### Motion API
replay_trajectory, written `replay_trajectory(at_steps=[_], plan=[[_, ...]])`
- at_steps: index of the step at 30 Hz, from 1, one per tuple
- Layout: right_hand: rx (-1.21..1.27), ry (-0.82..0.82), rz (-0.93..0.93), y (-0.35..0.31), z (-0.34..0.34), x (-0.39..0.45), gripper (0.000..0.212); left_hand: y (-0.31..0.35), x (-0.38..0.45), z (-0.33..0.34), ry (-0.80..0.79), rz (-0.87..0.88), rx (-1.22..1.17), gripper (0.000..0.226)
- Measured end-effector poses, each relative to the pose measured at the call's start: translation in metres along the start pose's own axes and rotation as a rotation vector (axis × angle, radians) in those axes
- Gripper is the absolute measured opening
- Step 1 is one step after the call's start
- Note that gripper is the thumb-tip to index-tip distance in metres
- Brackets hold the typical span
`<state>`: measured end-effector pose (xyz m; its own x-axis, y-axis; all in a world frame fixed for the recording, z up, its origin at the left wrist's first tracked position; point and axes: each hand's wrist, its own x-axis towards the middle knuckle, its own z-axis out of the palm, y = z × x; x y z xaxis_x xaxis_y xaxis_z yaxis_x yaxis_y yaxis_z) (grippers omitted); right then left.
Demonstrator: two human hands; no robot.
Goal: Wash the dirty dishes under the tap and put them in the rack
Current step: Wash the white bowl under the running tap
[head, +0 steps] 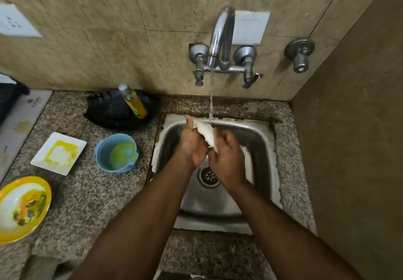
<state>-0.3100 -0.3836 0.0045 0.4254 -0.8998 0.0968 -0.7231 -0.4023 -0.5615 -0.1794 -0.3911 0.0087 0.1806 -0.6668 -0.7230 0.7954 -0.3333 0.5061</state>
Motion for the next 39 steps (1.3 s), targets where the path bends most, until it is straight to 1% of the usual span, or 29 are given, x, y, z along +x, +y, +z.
replay_trajectory(at_steps=[2, 4, 6, 7, 10, 11, 12, 14, 15, 16, 17, 18, 21, 22, 24, 26, 27, 29, 30, 31, 32, 35, 36, 37, 38, 39], plan=[[-0.041, -0.045, -0.049, 0.004, 0.005, -0.008, 0.069, 0.0, -0.005, -0.004, -0.005, 0.026, -0.053, 0.077], [-0.054, -0.084, -0.077, 0.005, 0.008, -0.014, 0.072, 0.0, -0.009, -0.007, 0.05, 0.089, -0.004, 0.062], [-0.042, -0.111, -0.091, 0.005, 0.008, -0.017, 0.07, 0.003, -0.011, -0.011, 0.111, 0.143, 0.055, 0.042], [-0.03, -0.119, -0.108, 0.004, 0.007, -0.016, 0.066, 0.007, -0.016, -0.011, 0.116, 0.155, 0.073, 0.034], [-0.011, -0.114, -0.209, 0.002, 0.008, -0.002, 0.058, 0.011, -0.015, -0.014, 0.033, 0.181, 0.067, 0.034], [0.018, -0.109, -0.215, 0.002, 0.009, 0.008, 0.058, 0.012, -0.019, -0.012, 0.002, 0.191, 0.087, 0.032], [0.065, -0.109, -0.178, 0.001, 0.011, 0.019, 0.058, 0.011, -0.019, -0.01, -0.036, 0.204, 0.12, 0.028], [0.221, -0.142, 0.022, 0.003, 0.014, 0.044, 0.056, 0.004, -0.018, -0.008, -0.071, 0.246, 0.219, 0.023], [0.284, -0.164, 0.128, 0.006, 0.015, 0.056, 0.054, 0.002, -0.02, -0.006, -0.065, 0.274, 0.277, 0.021], [0.312, -0.177, 0.192, 0.009, 0.016, 0.065, 0.052, -0.001, -0.019, -0.005, -0.048, 0.286, 0.322, 0.02], [0.296, -0.173, 0.197, 0.009, 0.015, 0.068, 0.053, -0.004, -0.019, -0.005, -0.021, 0.291, 0.343, 0.02], [0.254, -0.156, 0.152, 0.007, 0.015, 0.065, 0.055, -0.006, -0.016, -0.008, -0.006, 0.292, 0.343, 0.02], [0.144, -0.11, -0.194, -0.006, 0.017, 0.039, 0.057, -0.002, -0.011, -0.014, 0.039, 0.302, 0.251, 0.023], [0.129, -0.115, -0.27, -0.009, 0.018, 0.03, 0.056, 0.001, -0.01, -0.015, 0.05, 0.309, 0.231, 0.024], [0.13, -0.086, -0.294, -0.012, 0.019, 0.025, 0.054, 0.008, -0.011, -0.015, 0.025, 0.31, 0.227, 0.028], [0.105, -0.056, -0.224, -0.01, 0.022, 0.04, 0.054, 0.012, -0.011, -0.015, -0.008, 0.337, 0.269, 0.03], [0.089, -0.08, -0.141, -0.008, 0.023, 0.052, 0.055, 0.012, -0.013, -0.015, -0.004, 0.353, 0.31, 0.028], [0.194, -0.189, 0.104, -0.004, 0.02, 0.079, 0.052, 0.007, -0.015, -0.015, -0.009, 0.371, 0.348, 0.024], [0.276, -0.22, 0.19, -0.002, 0.019, 0.089, 0.05, 0.005, -0.016, -0.015, -0.009, 0.379, 0.345, 0.023], [0.314, -0.223, 0.206, -0.003, 0.017, 0.094, 0.048, 0.004, -0.017, -0.015, -0.006, 0.383, 0.342, 0.022], [0.281, -0.188, 0.141, -0.005, 0.017, 0.093, 0.049, 0.003, -0.017, -0.015, -0.007, 0.385, 0.324, 0.022], [0.129, -0.044, -0.263, -0.012, 0.015, 0.069, 0.053, 0.009, -0.015, -0.02, -0.045, 0.407, 0.259, 0.026], [0.111, -0.019, -0.363, -0.009, 0.016, 0.063, 0.052, 0.011, -0.015, -0.022, -0.061, 0.41, 0.238, 0.027], [0.116, -0.014, -0.399, -0.007, 0.016, 0.06, 0.051, 0.014, -0.017, -0.024, -0.073, 0.402, 0.221, 0.028], [0.14, -0.024, -0.373, -0.006, 0.016, 0.061, 0.052, 0.015, -0.017, -0.026, -0.087, 0.392, 0.208, 0.027], [0.17, -0.052, -0.29, -0.006, 0.016, 0.064, 0.053, 0.015, -0.02, -0.028, -0.096, 0.383, 0.212, 0.026]])
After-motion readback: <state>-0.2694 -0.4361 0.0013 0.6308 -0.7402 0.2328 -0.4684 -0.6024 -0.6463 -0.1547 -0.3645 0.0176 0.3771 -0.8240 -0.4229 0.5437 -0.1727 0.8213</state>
